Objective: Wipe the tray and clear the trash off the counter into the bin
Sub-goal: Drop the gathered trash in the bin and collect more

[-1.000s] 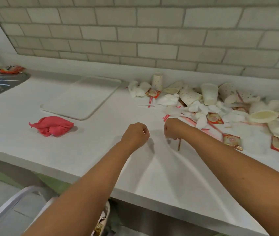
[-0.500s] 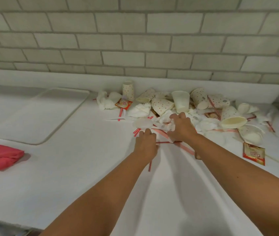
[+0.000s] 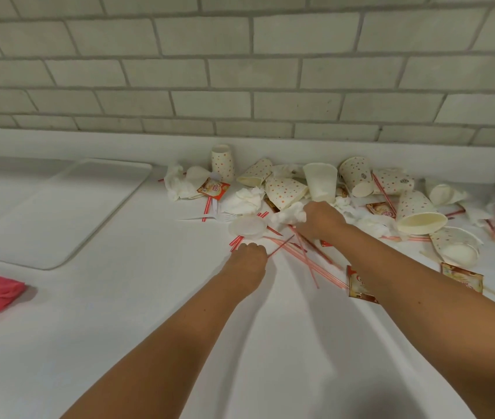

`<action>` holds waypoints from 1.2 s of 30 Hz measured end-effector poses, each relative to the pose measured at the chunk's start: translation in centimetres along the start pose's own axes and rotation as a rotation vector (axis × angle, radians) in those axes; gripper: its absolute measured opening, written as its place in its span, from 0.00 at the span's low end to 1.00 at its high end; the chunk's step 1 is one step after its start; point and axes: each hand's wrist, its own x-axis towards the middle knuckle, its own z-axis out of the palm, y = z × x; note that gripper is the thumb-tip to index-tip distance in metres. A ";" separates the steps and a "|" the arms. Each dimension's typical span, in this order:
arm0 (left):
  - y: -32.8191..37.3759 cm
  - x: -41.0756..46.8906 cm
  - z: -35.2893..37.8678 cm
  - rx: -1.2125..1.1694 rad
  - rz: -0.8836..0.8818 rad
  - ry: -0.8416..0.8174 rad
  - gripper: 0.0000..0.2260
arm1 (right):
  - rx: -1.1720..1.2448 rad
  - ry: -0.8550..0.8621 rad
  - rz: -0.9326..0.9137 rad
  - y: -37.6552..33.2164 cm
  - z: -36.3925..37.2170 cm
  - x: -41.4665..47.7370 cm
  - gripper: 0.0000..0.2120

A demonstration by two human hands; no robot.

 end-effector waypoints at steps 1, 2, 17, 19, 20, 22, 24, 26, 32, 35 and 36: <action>-0.1 0.0 -0.1 -0.037 -0.003 -0.006 0.10 | 0.005 0.031 0.003 0.0 -0.6 -0.2 0.16; -0.2 0.0 -0.3 -0.090 -0.013 -0.002 0.11 | 0.034 0.046 -0.015 0.1 -1.0 0.0 0.17; -4.3 -2.5 -0.8 -0.450 -0.018 -0.101 0.04 | -0.199 -0.264 -0.038 -0.7 0.8 -2.3 0.13; -5.5 -2.8 -0.8 -0.416 0.010 -0.130 0.06 | -0.209 -0.290 -0.021 -1.0 0.7 -2.6 0.14; -6.0 -3.0 -0.7 -0.387 0.030 -0.139 0.08 | -0.210 -0.300 -0.018 -1.2 0.8 -2.7 0.15; -6.4 -3.3 -0.6 -0.343 0.053 -0.123 0.07 | -0.211 -0.303 -0.028 -1.4 0.9 -3.0 0.15; -6.3 -3.5 -0.7 -0.305 0.059 -0.110 0.06 | -0.184 -0.285 -0.044 -1.4 1.3 -3.3 0.15; -6.0 -3.7 -0.7 -0.244 0.064 -0.138 0.07 | -0.173 -0.281 -0.050 -1.3 1.6 -3.8 0.11; -5.4 -5.0 -0.5 -0.199 -0.014 -0.273 0.06 | -0.180 -0.252 -0.004 -1.7 2.3 -5.1 0.11; -4.4 -5.9 -0.4 -0.199 -0.002 -0.258 0.04 | -0.147 -0.252 0.022 -1.5 2.3 -5.6 0.11; -4.1 -6.2 -0.2 -0.198 0.006 -0.241 0.04 | -0.135 -0.250 0.027 -1.4 2.3 -5.9 0.12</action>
